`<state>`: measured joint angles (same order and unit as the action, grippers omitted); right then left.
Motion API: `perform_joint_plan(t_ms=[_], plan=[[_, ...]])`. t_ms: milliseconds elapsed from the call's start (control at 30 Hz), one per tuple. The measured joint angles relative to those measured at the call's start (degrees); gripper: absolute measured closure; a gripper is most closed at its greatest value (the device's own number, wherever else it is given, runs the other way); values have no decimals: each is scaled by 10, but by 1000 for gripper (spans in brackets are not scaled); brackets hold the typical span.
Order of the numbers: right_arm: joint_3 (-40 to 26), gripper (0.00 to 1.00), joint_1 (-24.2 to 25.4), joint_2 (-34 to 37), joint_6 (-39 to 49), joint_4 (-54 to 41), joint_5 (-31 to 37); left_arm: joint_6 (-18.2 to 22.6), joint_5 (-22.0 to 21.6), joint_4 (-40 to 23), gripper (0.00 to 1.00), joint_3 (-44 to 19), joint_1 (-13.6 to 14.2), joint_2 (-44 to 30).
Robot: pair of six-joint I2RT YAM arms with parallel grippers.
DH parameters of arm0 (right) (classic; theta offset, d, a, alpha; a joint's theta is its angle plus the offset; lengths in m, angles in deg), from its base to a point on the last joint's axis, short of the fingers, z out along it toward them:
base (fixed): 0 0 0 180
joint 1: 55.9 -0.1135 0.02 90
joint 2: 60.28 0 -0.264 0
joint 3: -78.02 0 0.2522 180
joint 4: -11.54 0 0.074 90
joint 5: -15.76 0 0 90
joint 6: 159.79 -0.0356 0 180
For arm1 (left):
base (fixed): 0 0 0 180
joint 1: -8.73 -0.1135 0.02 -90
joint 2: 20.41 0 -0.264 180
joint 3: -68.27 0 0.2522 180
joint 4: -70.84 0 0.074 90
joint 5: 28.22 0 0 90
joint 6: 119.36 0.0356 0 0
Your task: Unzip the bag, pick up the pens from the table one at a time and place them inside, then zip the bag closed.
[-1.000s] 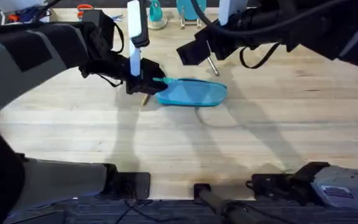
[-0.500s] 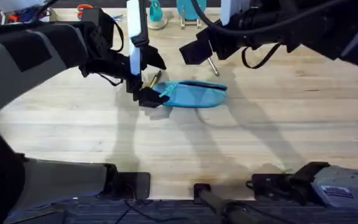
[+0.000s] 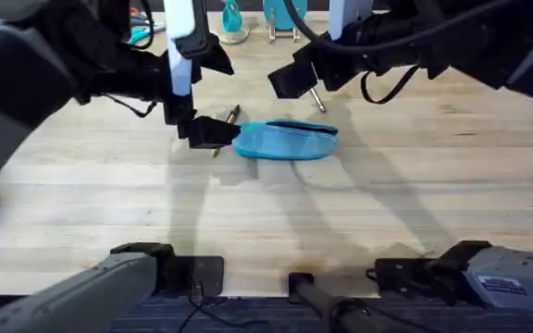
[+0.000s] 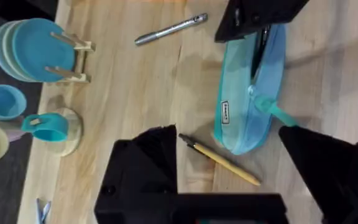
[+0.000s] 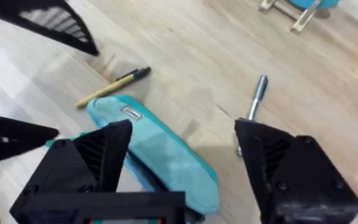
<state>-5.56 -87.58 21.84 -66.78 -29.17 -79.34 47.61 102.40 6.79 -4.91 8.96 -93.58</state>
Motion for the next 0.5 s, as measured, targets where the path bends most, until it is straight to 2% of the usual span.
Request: perform_joint_plan(t_ms=[267, 500], plan=[[-10, 5, 0, 0, 7, -77, 0, 0, -29, -10, 7, 0, 0, 52], [-82, 5, 0, 0, 20, -130, -17, 0, -32, -16, 8, 0, 0, 54]])
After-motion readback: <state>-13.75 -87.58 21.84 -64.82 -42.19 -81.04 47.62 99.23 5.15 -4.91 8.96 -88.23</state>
